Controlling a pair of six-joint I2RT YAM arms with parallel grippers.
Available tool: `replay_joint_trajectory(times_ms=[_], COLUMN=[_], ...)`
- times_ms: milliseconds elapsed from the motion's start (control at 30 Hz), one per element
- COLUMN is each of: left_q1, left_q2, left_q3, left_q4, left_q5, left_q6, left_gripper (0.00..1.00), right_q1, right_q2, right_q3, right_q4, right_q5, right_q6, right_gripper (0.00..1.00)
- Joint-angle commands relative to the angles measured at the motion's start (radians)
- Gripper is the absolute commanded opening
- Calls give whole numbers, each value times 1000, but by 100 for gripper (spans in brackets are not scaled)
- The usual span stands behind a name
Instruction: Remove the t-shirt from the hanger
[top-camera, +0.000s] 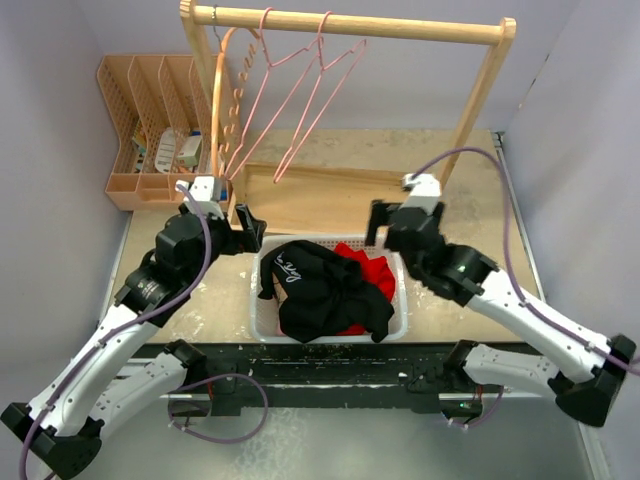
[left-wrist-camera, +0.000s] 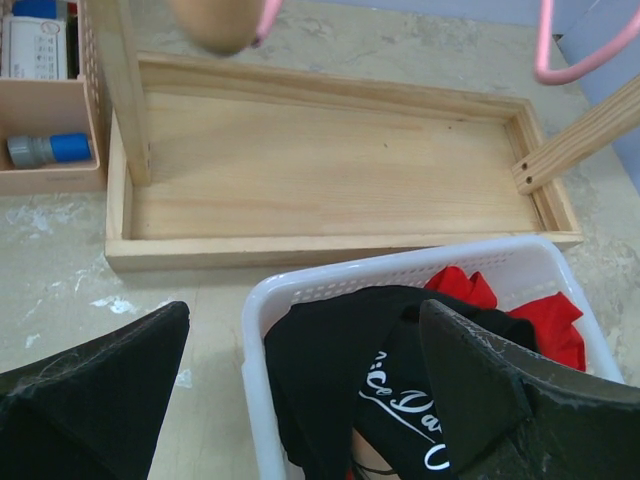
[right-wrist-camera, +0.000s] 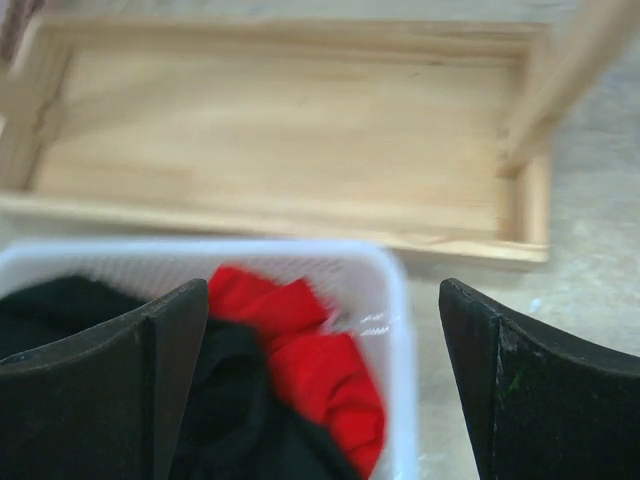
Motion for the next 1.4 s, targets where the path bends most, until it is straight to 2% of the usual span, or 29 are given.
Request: replay_joint_trajectory(times_ms=[0, 200, 333, 400, 500, 600, 800, 1067, 1367], left_q1=[-4, -2, -2, -2, -2, -2, -2, -2, -1], left_q2=[-5, 5, -11, -37, -79, -105, -61, -35, -129], left_q3=[-23, -36, -26, -28, -42, -62, -85, -130, -178], left_q4=[8, -69, -155, -171, -184, -257, -342, -371, -360], left_q5=[-60, -180, -250, -255, -277, -334, -346, -351, -351], left_q6=[-71, -155, -203, -195, -203, -280, -345, -374, -379], left_gripper=[99, 99, 99, 99, 99, 99, 99, 99, 99], right_q1=[-307, -580, -830, -889, -897, -897, -897, -897, -897], right_q2=[-156, -229, -192, -178, -186, -214, -268, -261, -259], right_q3=[-126, -175, -236, -273, -313, -328, -363, -358, -366], right_q4=[201, 237, 269, 290, 298, 277, 276, 236, 239], right_q5=[-198, -275, -475, -551, -520, -483, -464, -439, -434], right_q6=[-85, -74, -5, 22, 29, 26, 18, 32, 33], right_gripper=[98, 100, 100, 100, 100, 100, 100, 100, 100])
